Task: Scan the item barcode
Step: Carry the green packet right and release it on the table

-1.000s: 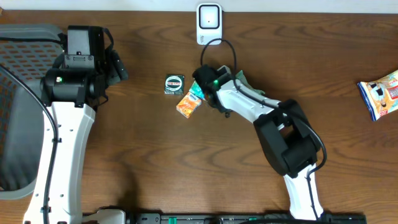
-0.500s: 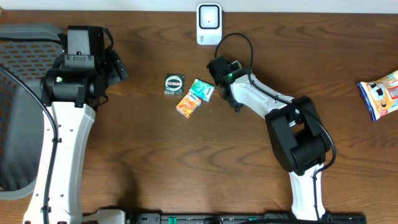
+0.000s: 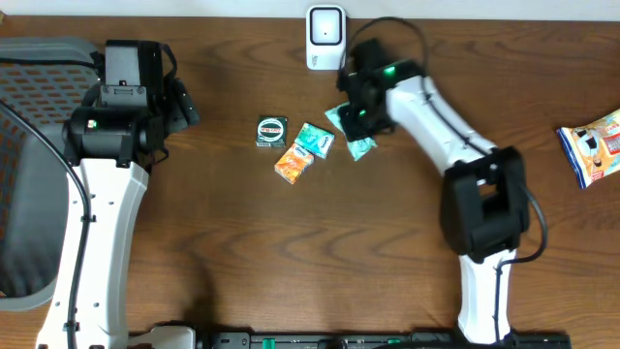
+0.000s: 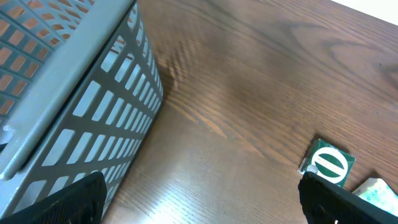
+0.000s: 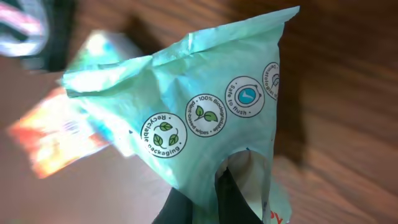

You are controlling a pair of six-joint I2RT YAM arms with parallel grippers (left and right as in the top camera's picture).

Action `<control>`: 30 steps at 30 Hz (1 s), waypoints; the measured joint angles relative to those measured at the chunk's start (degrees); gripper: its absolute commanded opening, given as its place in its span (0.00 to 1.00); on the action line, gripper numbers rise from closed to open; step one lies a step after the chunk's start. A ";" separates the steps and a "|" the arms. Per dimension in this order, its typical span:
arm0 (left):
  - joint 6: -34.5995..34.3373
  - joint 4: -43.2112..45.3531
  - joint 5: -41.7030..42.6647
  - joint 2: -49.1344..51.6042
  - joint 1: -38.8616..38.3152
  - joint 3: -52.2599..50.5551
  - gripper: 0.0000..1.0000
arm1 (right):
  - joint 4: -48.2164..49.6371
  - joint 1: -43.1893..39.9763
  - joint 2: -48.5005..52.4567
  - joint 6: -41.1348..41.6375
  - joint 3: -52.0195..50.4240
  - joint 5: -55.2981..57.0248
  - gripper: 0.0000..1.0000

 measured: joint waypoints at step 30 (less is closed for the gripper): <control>0.00 0.00 0.00 0.00 0.00 0.00 0.98 | 4.81 -32.33 0.07 1.46 -18.45 -31.26 0.16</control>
